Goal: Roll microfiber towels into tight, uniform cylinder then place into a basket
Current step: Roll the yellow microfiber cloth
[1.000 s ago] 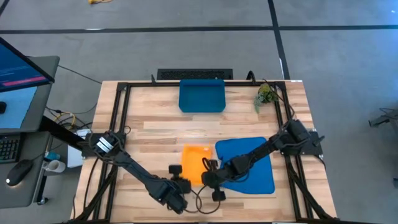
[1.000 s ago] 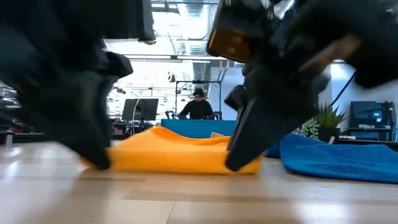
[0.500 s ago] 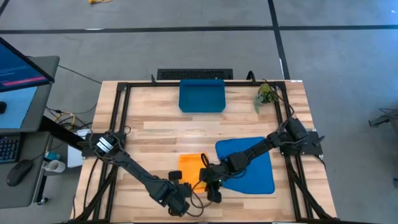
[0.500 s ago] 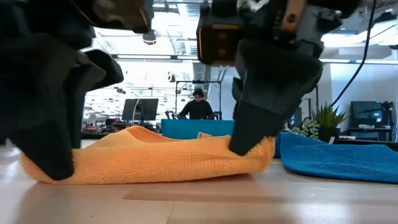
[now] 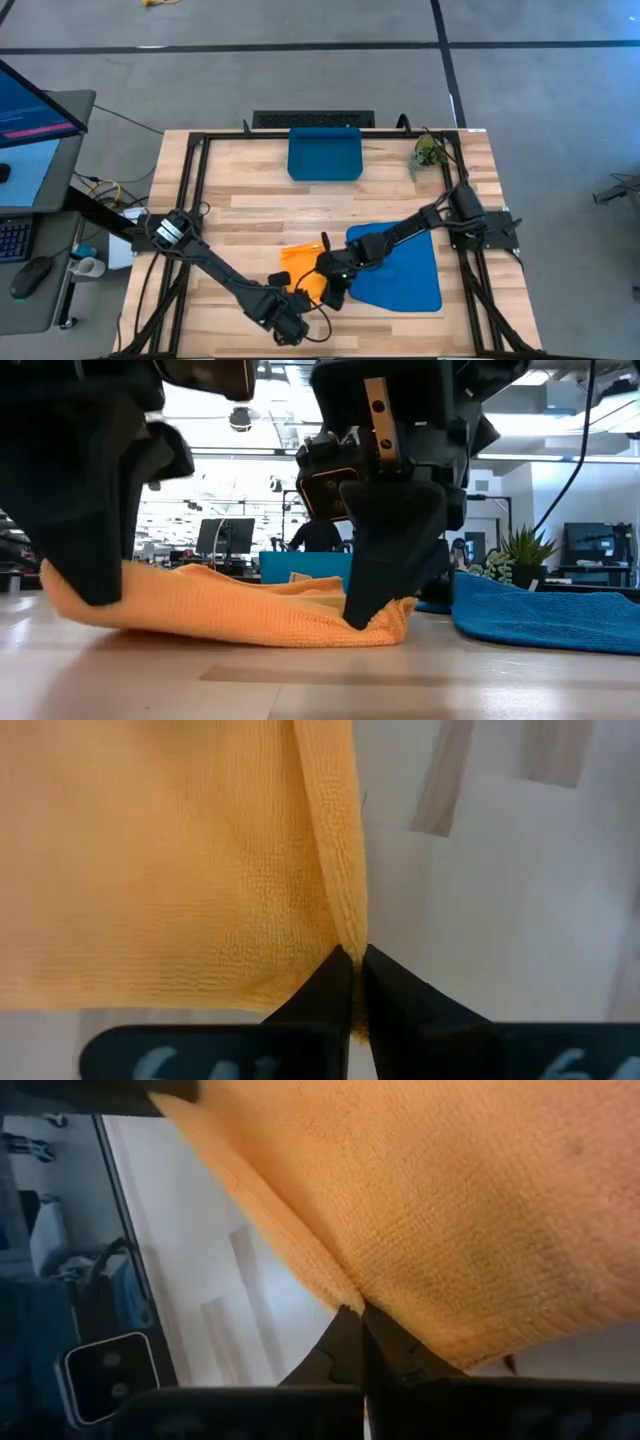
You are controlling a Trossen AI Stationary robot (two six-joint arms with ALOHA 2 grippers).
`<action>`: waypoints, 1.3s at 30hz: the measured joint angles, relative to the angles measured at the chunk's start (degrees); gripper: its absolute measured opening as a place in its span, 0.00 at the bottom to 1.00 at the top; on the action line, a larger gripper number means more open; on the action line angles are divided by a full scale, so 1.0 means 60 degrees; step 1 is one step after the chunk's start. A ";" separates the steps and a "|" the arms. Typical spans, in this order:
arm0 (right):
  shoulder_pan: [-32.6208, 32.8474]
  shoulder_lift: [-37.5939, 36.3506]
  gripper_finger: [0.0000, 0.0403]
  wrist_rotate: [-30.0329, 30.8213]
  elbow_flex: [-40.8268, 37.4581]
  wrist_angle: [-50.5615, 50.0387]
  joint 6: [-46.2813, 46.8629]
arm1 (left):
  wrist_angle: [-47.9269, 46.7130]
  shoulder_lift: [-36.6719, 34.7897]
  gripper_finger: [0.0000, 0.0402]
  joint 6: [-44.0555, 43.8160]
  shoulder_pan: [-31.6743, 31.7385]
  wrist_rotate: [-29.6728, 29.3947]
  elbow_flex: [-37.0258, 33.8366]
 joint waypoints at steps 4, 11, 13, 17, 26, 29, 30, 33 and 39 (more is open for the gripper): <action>-0.0119 0.0024 0.02 -0.0121 -0.0005 0.0018 -0.0018 | -0.0620 0.0000 0.03 0.0023 -0.0136 -0.0608 0.0249; -0.0183 0.0052 0.02 -0.0003 -0.0003 0.0207 -0.0078 | -0.1621 0.0000 0.03 -0.0405 -0.0603 -0.1584 0.0513; -0.0186 0.0059 0.03 0.0031 -0.0003 0.0269 -0.0096 | -0.1612 0.0000 0.03 -0.0410 -0.0757 -0.1626 0.0535; -0.0183 0.0073 0.02 0.0028 -0.0017 0.0441 -0.0092 | -0.1585 0.0000 0.03 -0.0414 -0.0912 -0.1721 0.0536; -0.0186 0.0083 0.02 -0.0060 -0.0040 0.0579 -0.0069 | -0.1629 0.0000 0.03 -0.0362 -0.0835 -0.1780 0.0536; -0.0197 0.0081 0.02 -0.0086 -0.0040 0.0579 -0.0062 | -0.1624 0.0003 0.03 -0.0359 -0.0823 -0.1754 0.0536; -0.0197 0.0084 0.02 -0.0092 -0.0040 0.0576 -0.0062 | -0.1619 0.0015 0.03 -0.0359 -0.0820 -0.1751 0.0536; -0.0197 0.0081 0.02 -0.0092 -0.0040 0.0576 -0.0062 | -0.1500 0.0036 0.03 -0.0326 -0.0814 -0.1645 0.0447; -0.0245 0.0081 0.02 -0.0133 -0.0043 0.0572 -0.0066 | -0.1454 0.0047 0.03 -0.0421 -0.0740 -0.1599 0.0336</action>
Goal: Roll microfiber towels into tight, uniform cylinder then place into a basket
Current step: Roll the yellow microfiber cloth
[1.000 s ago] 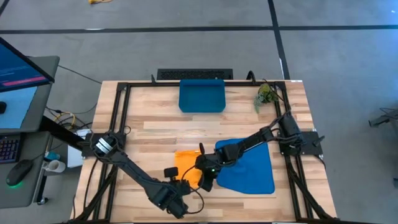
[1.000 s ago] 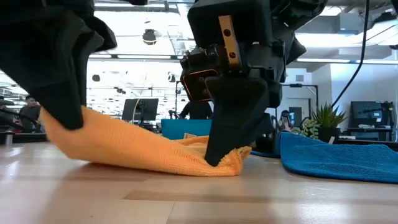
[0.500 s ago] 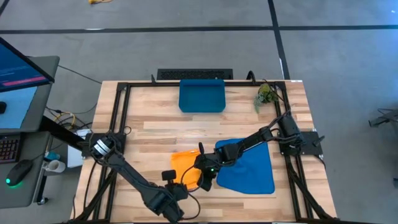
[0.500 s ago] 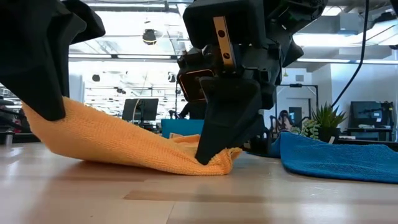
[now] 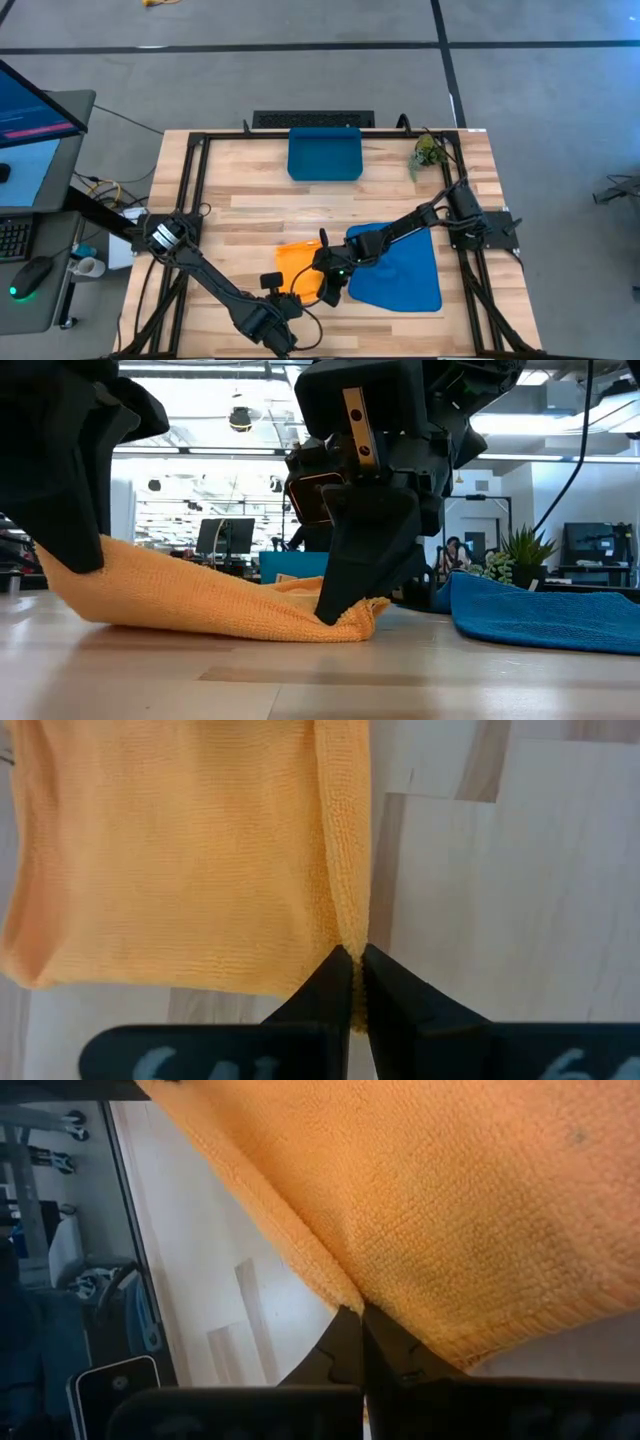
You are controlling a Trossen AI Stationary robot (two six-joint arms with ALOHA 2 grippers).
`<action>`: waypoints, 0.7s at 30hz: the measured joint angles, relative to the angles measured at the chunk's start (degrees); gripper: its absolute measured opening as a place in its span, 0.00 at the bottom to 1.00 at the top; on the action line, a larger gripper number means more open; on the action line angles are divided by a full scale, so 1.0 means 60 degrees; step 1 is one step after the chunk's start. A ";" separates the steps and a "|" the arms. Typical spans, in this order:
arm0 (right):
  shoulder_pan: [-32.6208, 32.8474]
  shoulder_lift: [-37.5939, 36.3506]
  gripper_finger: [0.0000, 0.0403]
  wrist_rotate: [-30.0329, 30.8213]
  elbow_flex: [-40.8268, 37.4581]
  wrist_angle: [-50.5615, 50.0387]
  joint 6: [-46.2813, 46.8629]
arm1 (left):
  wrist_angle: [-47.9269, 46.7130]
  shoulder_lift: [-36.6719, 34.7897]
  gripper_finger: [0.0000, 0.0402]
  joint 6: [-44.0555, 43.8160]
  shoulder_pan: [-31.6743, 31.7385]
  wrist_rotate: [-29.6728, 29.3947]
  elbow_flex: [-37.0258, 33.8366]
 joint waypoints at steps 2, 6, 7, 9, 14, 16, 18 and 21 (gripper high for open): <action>0.0004 0.0000 0.03 -0.0007 0.0000 -0.0015 0.0004 | -0.0006 0.0000 0.03 -0.0010 0.0000 -0.0118 -0.0007; 0.0000 -0.0004 0.02 -0.0018 0.0004 -0.0018 0.0004 | 0.0000 0.0000 0.03 -0.0005 0.0000 -0.0196 -0.0011; 0.0004 -0.0004 0.02 -0.0018 0.0004 -0.0018 0.0004 | 0.0004 0.0000 0.03 -0.0008 0.0000 -0.0196 -0.0011; 0.0001 -0.0004 0.02 -0.0017 0.0004 -0.0018 0.0004 | 0.0007 0.0000 0.03 -0.0011 0.0005 -0.0235 -0.0011; 0.0000 -0.0011 0.02 -0.0042 0.0004 -0.0019 0.0004 | 0.0173 0.0000 0.03 0.0513 0.0033 -0.0169 -0.0015; 0.0000 -0.0015 0.02 -0.0067 0.0004 -0.0038 -0.0003 | 0.0345 0.0000 0.03 0.0725 0.0031 -0.0282 -0.0015; 0.0000 -0.0018 0.02 -0.0076 0.0004 -0.0047 -0.0032 | 0.0463 0.0000 0.03 0.0743 0.0029 -0.0301 -0.0015; 0.0000 -0.0018 0.02 -0.0076 0.0004 -0.0044 -0.0045 | 0.0479 0.0000 0.04 0.0831 0.0033 -0.0118 -0.0015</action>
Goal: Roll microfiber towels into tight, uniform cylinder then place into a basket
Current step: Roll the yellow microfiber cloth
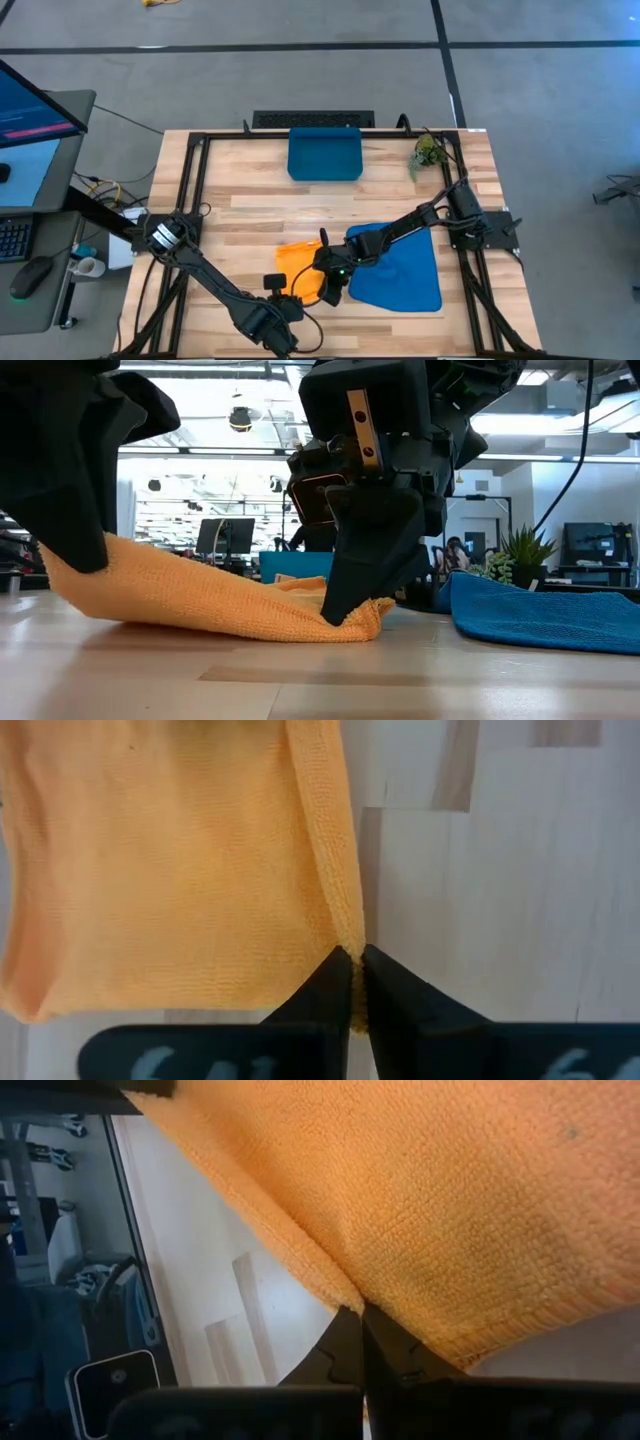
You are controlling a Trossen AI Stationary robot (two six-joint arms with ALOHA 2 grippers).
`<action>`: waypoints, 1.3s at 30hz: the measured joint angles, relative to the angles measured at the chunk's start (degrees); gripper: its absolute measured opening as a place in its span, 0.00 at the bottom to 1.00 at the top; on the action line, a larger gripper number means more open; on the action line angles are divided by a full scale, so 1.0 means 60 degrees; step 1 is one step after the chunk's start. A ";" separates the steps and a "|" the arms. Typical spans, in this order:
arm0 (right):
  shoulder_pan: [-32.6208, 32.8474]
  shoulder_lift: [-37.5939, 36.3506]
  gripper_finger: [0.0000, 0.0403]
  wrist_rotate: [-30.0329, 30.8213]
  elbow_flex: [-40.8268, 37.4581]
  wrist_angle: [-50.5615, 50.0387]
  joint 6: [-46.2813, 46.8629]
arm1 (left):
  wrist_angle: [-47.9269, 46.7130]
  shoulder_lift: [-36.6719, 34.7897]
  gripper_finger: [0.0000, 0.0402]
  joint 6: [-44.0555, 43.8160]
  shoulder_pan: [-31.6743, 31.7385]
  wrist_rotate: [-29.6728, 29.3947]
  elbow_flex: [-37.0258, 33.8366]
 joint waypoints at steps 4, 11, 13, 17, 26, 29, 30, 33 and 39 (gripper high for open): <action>0.0000 0.0000 0.03 -0.0003 0.0000 -0.0010 -0.0028 | -0.0082 0.0000 0.13 0.0021 -0.0015 0.0080 -0.0004; 0.0000 0.0000 0.03 -0.0029 -0.0004 0.0000 -0.0032 | -0.0050 0.0000 0.36 0.0280 -0.0011 -0.0089 -0.0004; 0.0000 0.0000 0.03 -0.0029 -0.0004 0.0000 -0.0032 | -0.0086 0.0000 0.39 0.0283 -0.0050 -0.0099 -0.0004; 0.0000 0.0000 0.02 -0.0029 -0.0001 0.0000 -0.0033 | -0.0881 -0.0006 0.41 0.0047 -0.0379 -0.0786 -0.0004; -0.0004 0.0000 0.02 -0.0029 0.0000 0.0004 -0.0032 | -0.0537 -0.0404 0.37 -0.0402 -0.1458 -0.2762 0.0004; -0.0004 0.0004 0.02 -0.0033 0.0000 0.0005 -0.0028 | 0.0413 -0.0307 0.36 0.0422 -0.1598 -0.2984 -0.0007; -0.0004 0.0004 0.02 -0.0029 0.0000 0.0013 -0.0027 | 0.0785 -0.0299 0.35 0.0693 -0.1584 -0.2902 -0.0133; -0.0004 0.0004 0.02 -0.0030 0.0004 0.0006 -0.0028 | 0.2039 -0.0286 0.34 0.1415 -0.1262 -0.2409 -0.0700; 0.0000 0.0004 0.03 -0.0029 0.0004 0.0004 -0.0028 | 0.2547 -0.0286 0.30 0.1906 -0.0633 -0.1686 -0.1263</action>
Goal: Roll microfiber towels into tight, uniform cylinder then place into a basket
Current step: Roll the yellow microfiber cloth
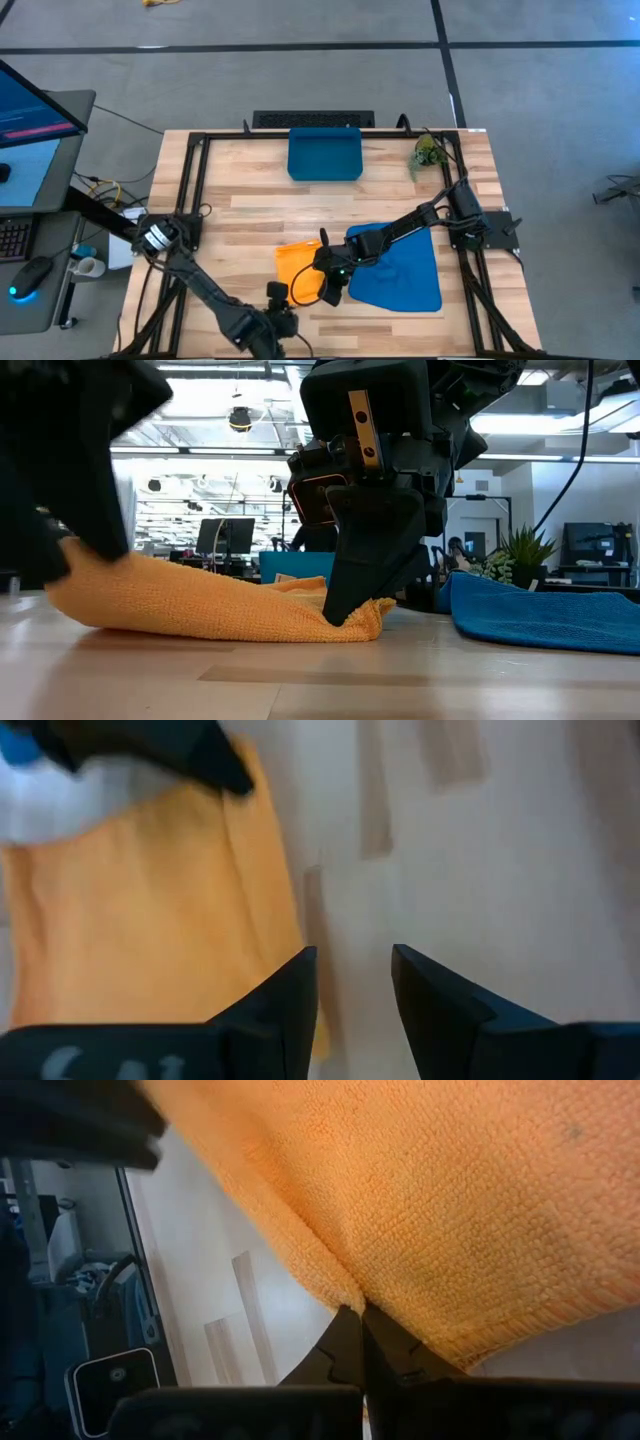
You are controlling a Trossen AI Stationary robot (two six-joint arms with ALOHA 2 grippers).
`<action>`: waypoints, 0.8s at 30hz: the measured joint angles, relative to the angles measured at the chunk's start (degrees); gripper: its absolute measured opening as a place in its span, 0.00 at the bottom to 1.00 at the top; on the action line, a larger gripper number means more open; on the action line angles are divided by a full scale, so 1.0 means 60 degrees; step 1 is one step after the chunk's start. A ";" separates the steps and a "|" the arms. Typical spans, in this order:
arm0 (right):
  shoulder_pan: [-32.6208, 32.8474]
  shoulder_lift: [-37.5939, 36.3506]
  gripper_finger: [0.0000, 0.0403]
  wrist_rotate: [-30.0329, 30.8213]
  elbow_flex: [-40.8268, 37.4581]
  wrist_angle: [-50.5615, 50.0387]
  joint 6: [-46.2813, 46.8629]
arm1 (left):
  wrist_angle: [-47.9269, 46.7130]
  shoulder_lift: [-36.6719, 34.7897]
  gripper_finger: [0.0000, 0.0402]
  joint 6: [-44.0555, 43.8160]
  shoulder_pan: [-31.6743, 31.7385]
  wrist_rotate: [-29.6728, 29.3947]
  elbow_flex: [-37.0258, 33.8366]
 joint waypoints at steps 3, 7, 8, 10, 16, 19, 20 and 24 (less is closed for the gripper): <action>0.0000 0.0000 0.02 0.0004 0.0000 -0.0004 -0.0004 | 0.0220 -0.0002 0.29 0.0119 0.0209 0.0489 -0.0125; 0.0000 0.0000 0.02 0.0002 0.0000 -0.0007 -0.0004 | 0.0132 -0.0002 0.28 0.0117 0.0239 0.0151 -0.0161; 0.0000 0.0000 0.03 0.0000 0.0000 -0.0007 -0.0004 | 0.0131 -0.0002 0.28 0.0122 0.0234 0.0074 -0.0154; 0.0000 0.0000 0.03 0.0002 0.0000 -0.0007 0.0000 | 0.0069 -0.0002 0.28 0.0074 0.0221 0.0001 -0.0158; 0.0000 0.0000 0.02 0.0003 0.0000 -0.0011 0.0000 | -0.0472 -0.0002 0.28 -0.0526 0.0327 -0.0242 -0.0158; 0.0000 0.0000 0.03 0.0004 0.0000 -0.0013 0.0000 | -0.0723 -0.0002 0.28 -0.0819 0.0445 -0.0186 -0.0158; 0.0000 0.0000 0.03 0.0000 0.0003 -0.0011 0.0000 | -0.0771 -0.0002 0.28 -0.0855 0.0473 -0.0176 -0.0157; 0.0004 0.0000 0.03 0.0000 0.0000 -0.0011 -0.0004 | -0.0819 -0.0002 0.28 -0.0931 0.0534 -0.0055 -0.0158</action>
